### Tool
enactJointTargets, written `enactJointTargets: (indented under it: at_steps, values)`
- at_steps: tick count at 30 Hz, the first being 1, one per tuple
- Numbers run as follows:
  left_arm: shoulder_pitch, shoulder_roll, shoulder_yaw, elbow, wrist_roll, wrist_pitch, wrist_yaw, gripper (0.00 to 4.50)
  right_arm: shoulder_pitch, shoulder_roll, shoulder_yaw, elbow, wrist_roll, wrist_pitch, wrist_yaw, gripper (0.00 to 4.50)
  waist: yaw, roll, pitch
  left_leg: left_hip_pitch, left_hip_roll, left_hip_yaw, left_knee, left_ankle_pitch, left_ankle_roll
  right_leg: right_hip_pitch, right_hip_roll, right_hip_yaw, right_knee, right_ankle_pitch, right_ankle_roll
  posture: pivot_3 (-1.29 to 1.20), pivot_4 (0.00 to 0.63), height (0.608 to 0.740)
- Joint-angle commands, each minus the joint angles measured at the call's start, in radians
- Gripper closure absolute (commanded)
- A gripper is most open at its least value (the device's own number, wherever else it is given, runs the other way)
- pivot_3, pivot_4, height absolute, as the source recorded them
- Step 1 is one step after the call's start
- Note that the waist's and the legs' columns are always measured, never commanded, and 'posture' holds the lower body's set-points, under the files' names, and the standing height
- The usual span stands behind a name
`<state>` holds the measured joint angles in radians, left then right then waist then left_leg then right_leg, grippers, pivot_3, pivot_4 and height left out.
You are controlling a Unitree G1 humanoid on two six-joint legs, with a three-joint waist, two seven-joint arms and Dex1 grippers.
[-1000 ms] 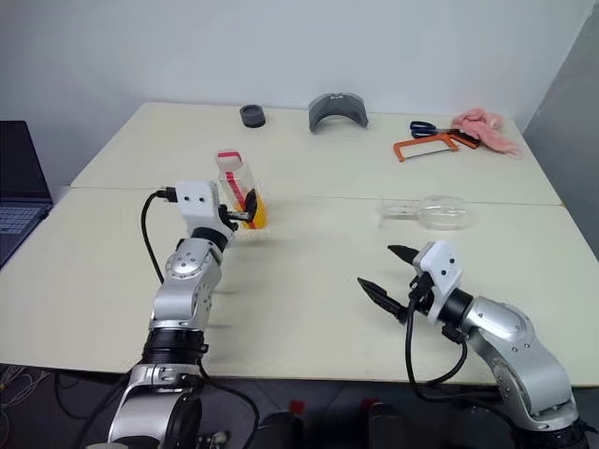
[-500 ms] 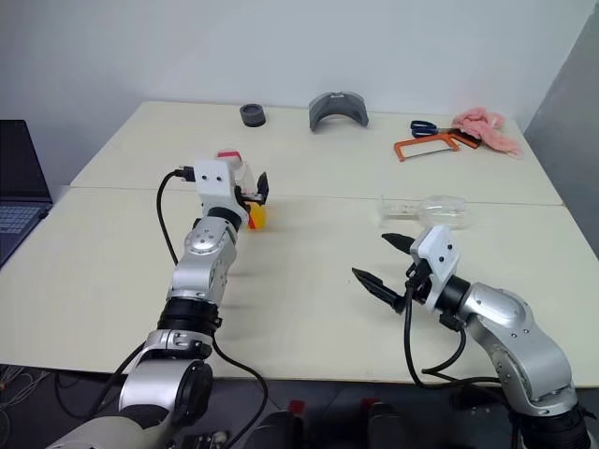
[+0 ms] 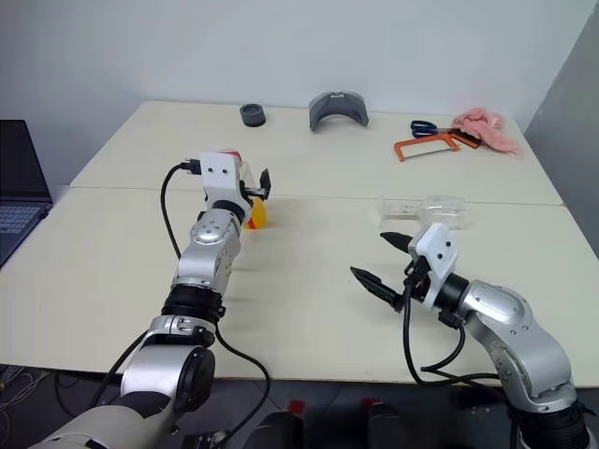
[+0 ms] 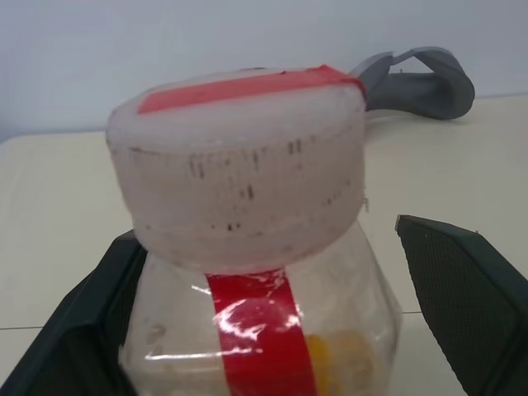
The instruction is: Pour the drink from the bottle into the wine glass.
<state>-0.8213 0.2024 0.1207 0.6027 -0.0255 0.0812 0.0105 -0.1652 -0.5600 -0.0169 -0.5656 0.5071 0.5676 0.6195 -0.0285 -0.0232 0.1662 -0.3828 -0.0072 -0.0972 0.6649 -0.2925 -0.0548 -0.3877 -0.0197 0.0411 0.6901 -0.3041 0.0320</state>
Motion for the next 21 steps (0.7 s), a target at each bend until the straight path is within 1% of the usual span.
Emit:
enactJointTargets:
  at_steps: [1, 10, 13, 14, 15, 16, 20, 21]
  values:
    - [-0.014, 0.016, 0.001, -0.035, 0.013, 0.006, 0.012, 0.02, -0.012, -0.009, -0.019, -0.032, 0.018, -0.002, 0.007, 0.00, 0.000, 0.000, 0.000, 0.000, 0.000, 0.000, 0.000, 0.000, 0.000, 0.000, 0.000, 0.000, 0.000, 0.000, 0.000, 0.00, 0.150, 0.740]
    - [-0.011, 0.022, -0.001, -0.050, 0.017, 0.022, 0.014, 0.02, -0.015, -0.013, -0.019, -0.031, 0.023, 0.000, 0.006, 0.00, 0.000, 0.000, 0.000, 0.000, 0.000, 0.000, 0.000, 0.000, 0.000, 0.000, 0.000, 0.000, 0.000, 0.000, 0.000, 0.00, 0.150, 0.740]
    - [-0.012, 0.023, -0.002, -0.058, 0.019, 0.022, 0.015, 0.58, -0.014, -0.012, -0.019, -0.033, 0.024, 0.001, 0.005, 0.00, 0.000, 0.000, 0.000, 0.000, 0.000, 0.000, 0.000, 0.000, 0.000, 0.000, 0.000, 0.000, 0.000, 0.000, 0.000, 0.00, 0.150, 0.740]
    - [-0.011, 0.023, -0.003, -0.061, 0.020, 0.022, 0.015, 0.87, -0.014, -0.012, -0.019, -0.033, 0.025, 0.002, 0.005, 0.00, 0.000, 0.000, 0.000, 0.000, 0.000, 0.000, 0.000, 0.000, 0.000, 0.000, 0.000, 0.000, 0.000, 0.000, 0.000, 0.00, 0.150, 0.740]
    - [-0.011, 0.023, -0.003, -0.064, 0.021, 0.023, 0.015, 0.87, -0.014, -0.012, -0.019, -0.033, 0.025, 0.002, 0.005, 0.00, 0.000, 0.000, 0.000, 0.000, 0.000, 0.000, 0.000, 0.000, -0.001, 0.000, 0.000, 0.000, 0.000, 0.000, 0.000, 0.00, 0.150, 0.740]
    - [-0.010, 0.023, -0.003, -0.066, 0.021, 0.023, 0.015, 1.41, -0.014, -0.012, -0.019, -0.033, 0.026, 0.002, 0.006, 0.00, 0.000, 0.000, 0.000, 0.000, 0.000, 0.000, 0.000, 0.001, -0.001, 0.000, 0.000, 0.000, 0.000, 0.000, 0.000, 0.00, 0.150, 0.740]
    - [-0.007, 0.022, -0.003, -0.074, 0.022, 0.024, 0.016, 2.53, -0.015, -0.013, -0.019, -0.032, 0.026, 0.001, 0.009, 0.00, 0.000, 0.000, 0.000, 0.000, 0.000, 0.000, 0.000, 0.001, -0.001, 0.000, 0.000, 0.000, 0.000, 0.000, 0.000, 0.00, 0.150, 0.740]
    - [-0.006, 0.022, -0.003, -0.076, 0.021, 0.024, 0.017, 2.66, -0.015, -0.014, -0.019, -0.031, 0.026, 0.000, 0.010, 0.00, 0.000, 0.000, 0.000, 0.000, 0.000, 0.000, 0.000, 0.001, -0.001, 0.000, 0.000, 0.000, 0.000, 0.000, 0.000, 0.00, 0.150, 0.740]
